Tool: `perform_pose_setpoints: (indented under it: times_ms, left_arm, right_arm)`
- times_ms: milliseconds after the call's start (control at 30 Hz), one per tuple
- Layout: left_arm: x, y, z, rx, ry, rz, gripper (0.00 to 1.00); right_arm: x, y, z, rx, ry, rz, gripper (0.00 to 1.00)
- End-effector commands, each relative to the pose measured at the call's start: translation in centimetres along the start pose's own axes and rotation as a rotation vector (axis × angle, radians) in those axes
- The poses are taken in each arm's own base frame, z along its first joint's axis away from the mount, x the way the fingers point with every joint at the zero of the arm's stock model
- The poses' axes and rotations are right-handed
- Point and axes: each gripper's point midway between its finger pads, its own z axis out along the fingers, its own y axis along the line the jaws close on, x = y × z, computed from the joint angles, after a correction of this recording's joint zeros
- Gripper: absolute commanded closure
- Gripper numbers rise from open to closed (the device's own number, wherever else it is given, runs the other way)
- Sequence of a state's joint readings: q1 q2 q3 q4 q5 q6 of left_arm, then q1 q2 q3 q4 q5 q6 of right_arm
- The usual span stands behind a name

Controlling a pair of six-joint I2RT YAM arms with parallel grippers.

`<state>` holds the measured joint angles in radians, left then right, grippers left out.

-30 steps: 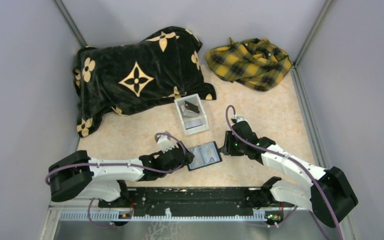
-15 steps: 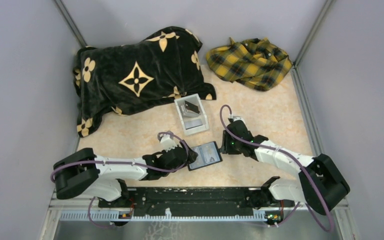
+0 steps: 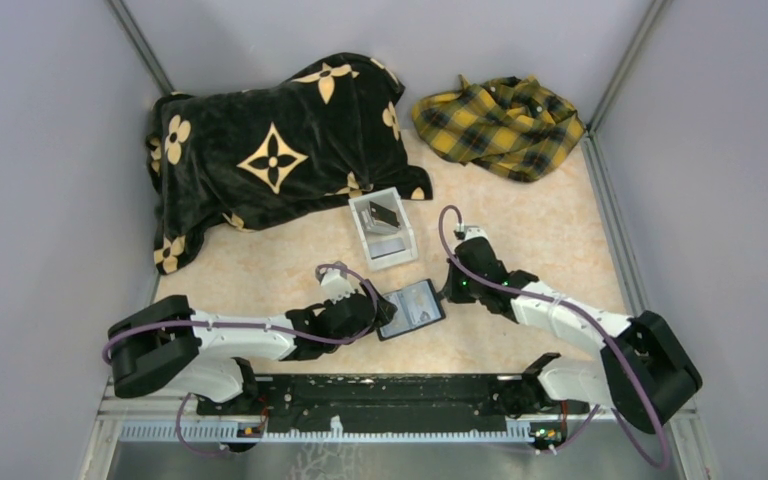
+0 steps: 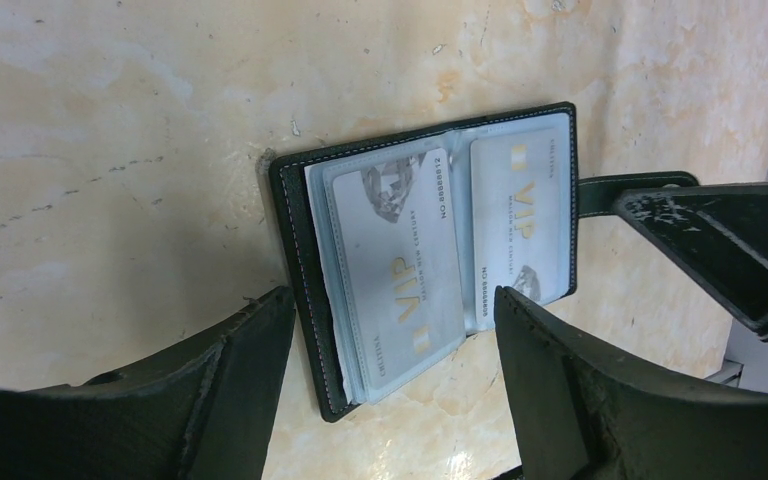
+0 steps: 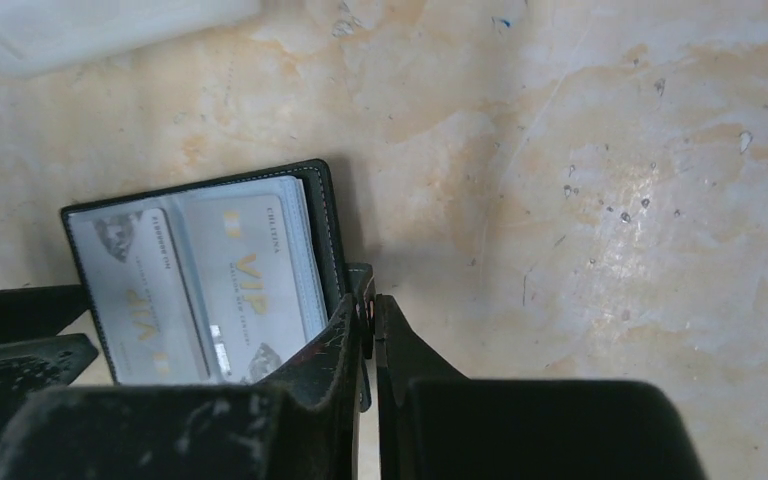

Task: Put the credit cards into the card holder
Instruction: Close the card holder at the center of the board.

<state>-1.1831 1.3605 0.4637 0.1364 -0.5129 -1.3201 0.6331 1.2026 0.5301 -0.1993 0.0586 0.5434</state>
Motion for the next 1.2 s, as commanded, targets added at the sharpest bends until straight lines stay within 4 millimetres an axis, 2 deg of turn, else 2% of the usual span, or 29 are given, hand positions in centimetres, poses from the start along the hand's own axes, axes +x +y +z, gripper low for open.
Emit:
perform_pose_setpoints:
  times_ms: [0, 133, 300, 500, 667, 833, 900, 1167]
  left_arm:
    - [0.9, 2.4, 0.1, -0.063, 0.026, 0.039, 0.20]
    - [0.5, 1.8, -0.1, -0.035, 0.007, 0.029, 0.20]
    - [0.4, 1.5, 0.0, -0.019, 0.000, 0.024, 0.20]
    - [0.3, 2.5, -0.3, -0.026, -0.007, 0.007, 0.23]
    - [-0.2, 3.4, -0.9, -0.028, -0.024, -0.008, 0.31]
    - [-0.6, 4.0, -1.3, -0.027, -0.037, -0.019, 0.43]
    - [-0.6, 4.3, -1.5, -0.032, -0.037, -0.021, 0.51]
    - [-0.4, 5.9, -1.8, -0.061, -0.030, -0.017, 0.62]
  right_arm:
    - [-3.3, 2.6, -1.8, -0.106, -0.133, -0.016, 0.99]
    - [-3.7, 3.6, -2.7, -0.154, -0.135, -0.016, 1.00]
    - [-3.1, 5.1, -3.0, -0.188, -0.108, -0.038, 1.00]
    - [-2.4, 8.4, -4.1, -0.222, -0.109, -0.088, 1.00]
    - [-2.3, 10.5, -4.7, -0.234, -0.118, -0.112, 1.00]
    - [-1.7, 13.2, -4.7, -0.253, -0.107, -0.140, 1.00]
    - [-1.3, 14.3, -4.6, -0.260, -0.100, -0.154, 1.00]
    - [1.1, 17.7, -3.4, -0.278, -0.061, -0.194, 1.00]
